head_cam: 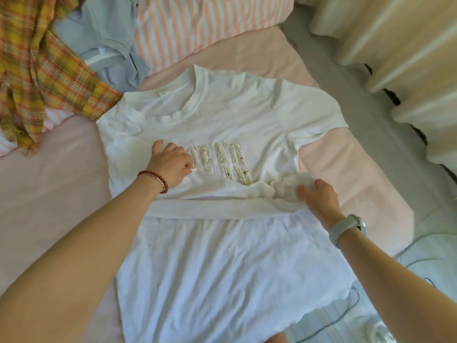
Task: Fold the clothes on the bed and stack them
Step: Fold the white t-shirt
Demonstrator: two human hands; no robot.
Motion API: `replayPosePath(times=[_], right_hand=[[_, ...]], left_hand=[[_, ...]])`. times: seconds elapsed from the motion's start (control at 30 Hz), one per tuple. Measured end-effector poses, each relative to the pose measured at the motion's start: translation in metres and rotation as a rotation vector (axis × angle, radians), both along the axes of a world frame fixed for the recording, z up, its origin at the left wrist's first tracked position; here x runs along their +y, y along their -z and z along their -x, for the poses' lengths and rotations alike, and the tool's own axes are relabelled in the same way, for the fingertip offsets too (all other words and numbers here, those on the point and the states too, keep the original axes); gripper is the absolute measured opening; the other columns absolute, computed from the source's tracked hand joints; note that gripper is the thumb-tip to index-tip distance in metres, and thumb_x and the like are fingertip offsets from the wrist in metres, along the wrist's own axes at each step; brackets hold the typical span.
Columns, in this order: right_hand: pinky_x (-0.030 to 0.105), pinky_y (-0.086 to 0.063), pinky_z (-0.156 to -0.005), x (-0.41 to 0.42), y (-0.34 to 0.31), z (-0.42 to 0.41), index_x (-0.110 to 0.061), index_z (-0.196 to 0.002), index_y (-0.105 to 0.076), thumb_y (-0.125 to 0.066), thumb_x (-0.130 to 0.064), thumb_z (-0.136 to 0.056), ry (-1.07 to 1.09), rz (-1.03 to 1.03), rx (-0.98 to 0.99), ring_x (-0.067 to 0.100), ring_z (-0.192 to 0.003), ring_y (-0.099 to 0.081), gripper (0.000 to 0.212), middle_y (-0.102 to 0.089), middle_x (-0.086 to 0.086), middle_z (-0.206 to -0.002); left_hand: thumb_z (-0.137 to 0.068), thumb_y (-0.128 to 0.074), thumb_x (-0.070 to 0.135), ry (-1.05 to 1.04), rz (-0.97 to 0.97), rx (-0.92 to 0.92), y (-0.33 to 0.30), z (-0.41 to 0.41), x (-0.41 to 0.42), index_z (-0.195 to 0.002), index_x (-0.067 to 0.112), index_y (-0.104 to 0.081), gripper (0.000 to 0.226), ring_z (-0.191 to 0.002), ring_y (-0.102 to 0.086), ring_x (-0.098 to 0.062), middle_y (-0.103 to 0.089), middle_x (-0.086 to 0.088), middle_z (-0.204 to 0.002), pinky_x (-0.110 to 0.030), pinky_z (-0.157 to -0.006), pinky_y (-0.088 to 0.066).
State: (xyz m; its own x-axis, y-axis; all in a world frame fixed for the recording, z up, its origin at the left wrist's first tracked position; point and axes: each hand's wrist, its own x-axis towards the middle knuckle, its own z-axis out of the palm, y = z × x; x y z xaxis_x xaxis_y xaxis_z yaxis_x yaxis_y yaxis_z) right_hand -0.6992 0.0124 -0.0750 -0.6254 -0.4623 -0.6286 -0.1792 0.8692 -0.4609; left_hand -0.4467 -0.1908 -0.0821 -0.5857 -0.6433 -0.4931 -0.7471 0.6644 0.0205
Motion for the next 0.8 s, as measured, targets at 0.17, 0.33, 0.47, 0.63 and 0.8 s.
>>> replayPosePath(times=[0.17,0.33,0.47,0.63,0.8], right_hand=[[0.034,-0.027,-0.051,0.022,-0.026,0.001,-0.010,-0.072,-0.037,-0.041,-0.035,-0.080,0.077,0.303,0.129,0.016,-0.056,-0.035,0.027,-0.040,0.000,-0.061],[0.035,-0.039,-0.055,0.057,-0.003,0.015,-0.009,-0.079,-0.047,-0.052,-0.029,-0.091,-0.012,0.150,0.088,0.029,-0.061,-0.049,0.024,-0.052,0.008,-0.064],[0.035,-0.046,-0.068,0.067,0.009,0.025,-0.007,-0.107,-0.056,-0.048,-0.024,-0.093,0.044,0.005,0.107,0.029,-0.074,-0.058,0.022,-0.061,0.001,-0.070],[0.033,-0.043,-0.082,0.022,0.013,0.056,-0.003,-0.119,-0.054,-0.044,-0.017,-0.095,0.156,0.217,0.115,0.022,-0.086,-0.054,0.029,-0.059,0.005,-0.094],[0.030,-0.054,-0.068,-0.054,0.031,0.110,-0.005,-0.107,-0.045,-0.038,-0.013,-0.098,0.831,0.484,-0.480,0.019,-0.076,-0.058,0.014,-0.055,0.009,-0.089]], left_hand=[[-0.096,-0.040,0.017,-0.359,0.038,0.260,-0.013,-0.010,-0.019,-0.097,0.012,-0.057,0.018,-0.106,-0.050,-0.028,-0.059,-0.006,-0.100,-0.040,-0.110,-0.010],[-0.094,-0.043,0.015,-0.350,0.135,0.177,-0.017,0.008,-0.018,-0.102,0.012,-0.057,0.016,-0.111,-0.047,-0.033,-0.058,-0.012,-0.109,-0.049,-0.111,-0.012],[-0.086,-0.052,0.011,-0.464,0.231,0.245,-0.004,0.045,0.033,-0.131,0.015,-0.048,0.044,-0.134,-0.028,-0.035,-0.035,-0.014,-0.145,-0.063,-0.108,-0.008],[-0.077,-0.042,0.041,-0.139,0.166,0.300,0.021,0.096,0.112,-0.137,0.029,-0.037,0.062,-0.132,-0.034,-0.037,-0.038,-0.012,-0.146,-0.071,-0.098,-0.022],[-0.080,-0.028,0.060,-0.063,0.041,0.137,0.052,0.135,0.127,-0.142,0.036,-0.027,0.067,-0.140,-0.020,-0.037,-0.025,-0.005,-0.154,-0.070,-0.103,-0.010]])
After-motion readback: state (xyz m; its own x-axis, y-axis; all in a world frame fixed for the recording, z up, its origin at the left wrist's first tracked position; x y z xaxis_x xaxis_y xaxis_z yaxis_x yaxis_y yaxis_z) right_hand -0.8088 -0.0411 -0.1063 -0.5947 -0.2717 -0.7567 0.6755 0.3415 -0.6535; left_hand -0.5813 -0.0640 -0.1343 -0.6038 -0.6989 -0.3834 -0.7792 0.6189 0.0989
